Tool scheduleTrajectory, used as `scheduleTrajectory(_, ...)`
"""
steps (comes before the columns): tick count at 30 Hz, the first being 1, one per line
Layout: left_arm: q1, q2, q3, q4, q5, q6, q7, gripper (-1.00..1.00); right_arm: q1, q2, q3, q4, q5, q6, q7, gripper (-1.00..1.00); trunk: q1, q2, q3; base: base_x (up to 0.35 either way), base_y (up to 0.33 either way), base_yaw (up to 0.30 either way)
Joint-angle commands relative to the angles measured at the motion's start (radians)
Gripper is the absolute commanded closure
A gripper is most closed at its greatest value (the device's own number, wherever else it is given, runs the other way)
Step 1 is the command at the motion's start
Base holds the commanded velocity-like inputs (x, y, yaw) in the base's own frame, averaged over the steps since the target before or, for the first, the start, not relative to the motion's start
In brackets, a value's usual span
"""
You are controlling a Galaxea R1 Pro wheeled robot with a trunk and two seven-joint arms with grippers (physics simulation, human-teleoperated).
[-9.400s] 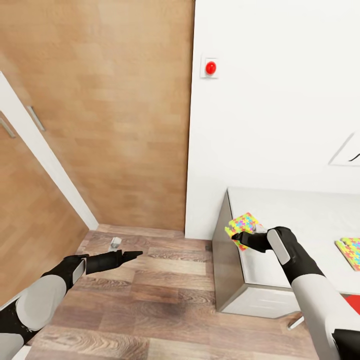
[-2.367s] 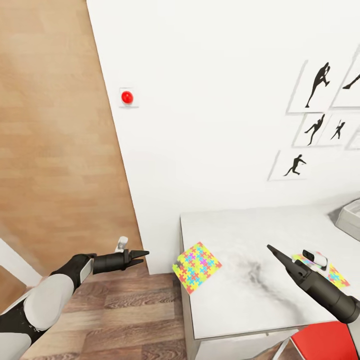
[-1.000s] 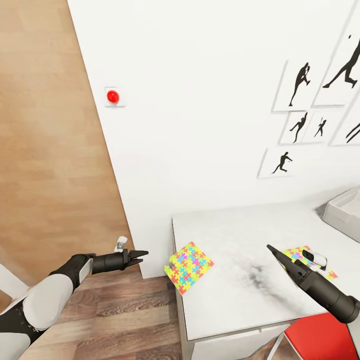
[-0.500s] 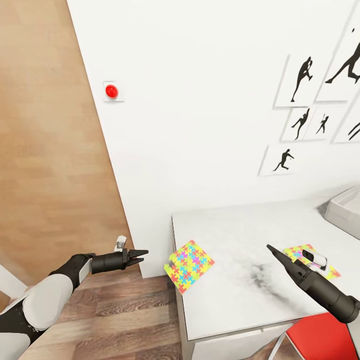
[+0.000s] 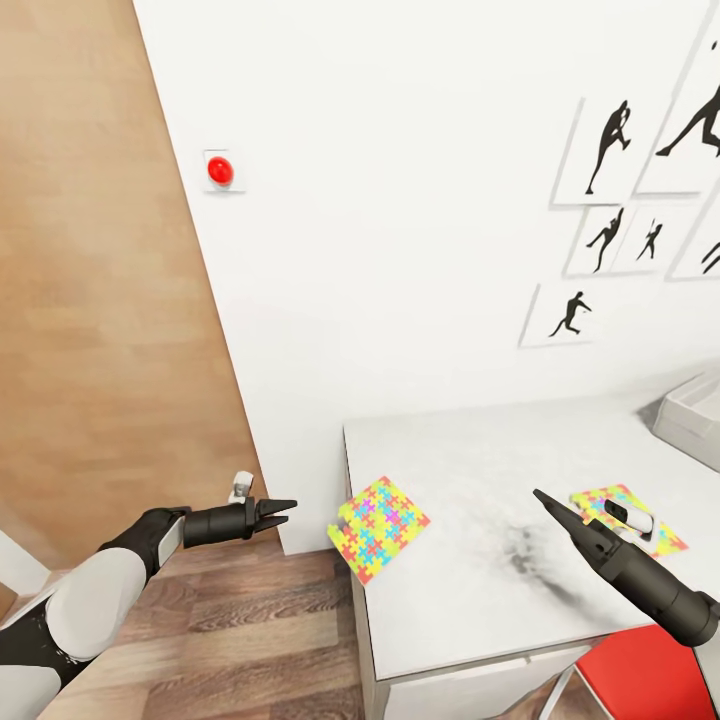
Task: Put all the toys in the child's room - the three board games (two on the bed and one on the table), the two jigsaw puzzles on the table, and the tennis ball on the table - inside the toy box on the table in the child's room.
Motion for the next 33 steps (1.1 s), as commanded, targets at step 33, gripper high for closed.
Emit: scheduleTrajectory(33, 0.002, -0.004, 0.010, -0.001, -0.010, 0.010, -0.002, -1.00, -0.001, 0.000, -0.001, 0.000, -0.004, 0.010, 0.001, -1.00, 0.038, -0.071, -0.021, -0.013, -0.003, -0.037)
